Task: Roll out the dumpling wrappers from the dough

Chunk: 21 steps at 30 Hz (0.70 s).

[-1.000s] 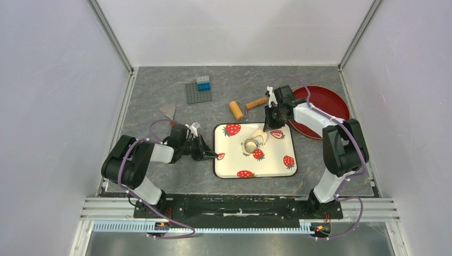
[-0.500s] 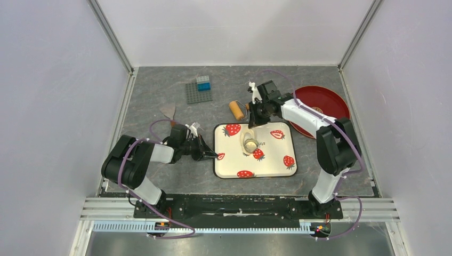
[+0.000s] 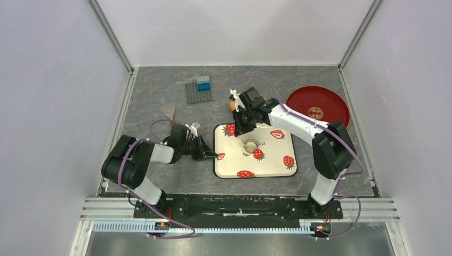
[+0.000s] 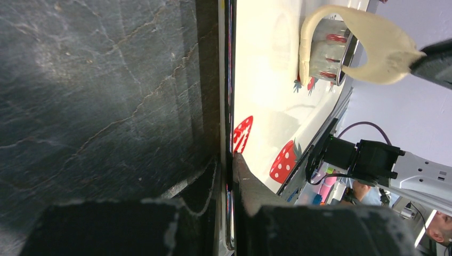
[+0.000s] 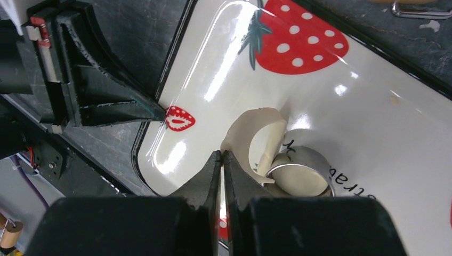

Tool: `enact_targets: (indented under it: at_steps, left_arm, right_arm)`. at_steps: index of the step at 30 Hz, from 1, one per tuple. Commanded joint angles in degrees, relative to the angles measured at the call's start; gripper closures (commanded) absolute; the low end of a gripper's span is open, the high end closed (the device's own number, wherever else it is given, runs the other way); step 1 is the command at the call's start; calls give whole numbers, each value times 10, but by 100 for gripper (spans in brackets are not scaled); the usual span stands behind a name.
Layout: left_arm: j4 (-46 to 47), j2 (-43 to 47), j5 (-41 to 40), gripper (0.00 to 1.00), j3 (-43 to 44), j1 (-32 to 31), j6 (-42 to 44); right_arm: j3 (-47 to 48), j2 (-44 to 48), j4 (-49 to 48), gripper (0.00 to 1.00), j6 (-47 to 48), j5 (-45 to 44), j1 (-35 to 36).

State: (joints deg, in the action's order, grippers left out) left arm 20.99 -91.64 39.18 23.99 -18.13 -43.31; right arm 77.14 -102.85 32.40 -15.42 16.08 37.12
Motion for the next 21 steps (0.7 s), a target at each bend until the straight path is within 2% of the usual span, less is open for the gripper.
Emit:
enact_targets:
  at_steps: [1,14,17,21]
  left_arm:
    - [-38,-23,-71,98,-19,-3,14]
    - [-34,-26,-69,98,-19,-3,13]
    - [-34,-26,-69,98,-19,-3,13]
    - [-33,-26,-68,98,-20,-3,13]
  right_arm:
    - [15,56,8,95,-12,-15,19]
    - [-40,207,29,93,-34,-57,25]
    - [-42,219,35,86,-33,-62,25]
    - [-36,191,45,74,-19,-59,26]
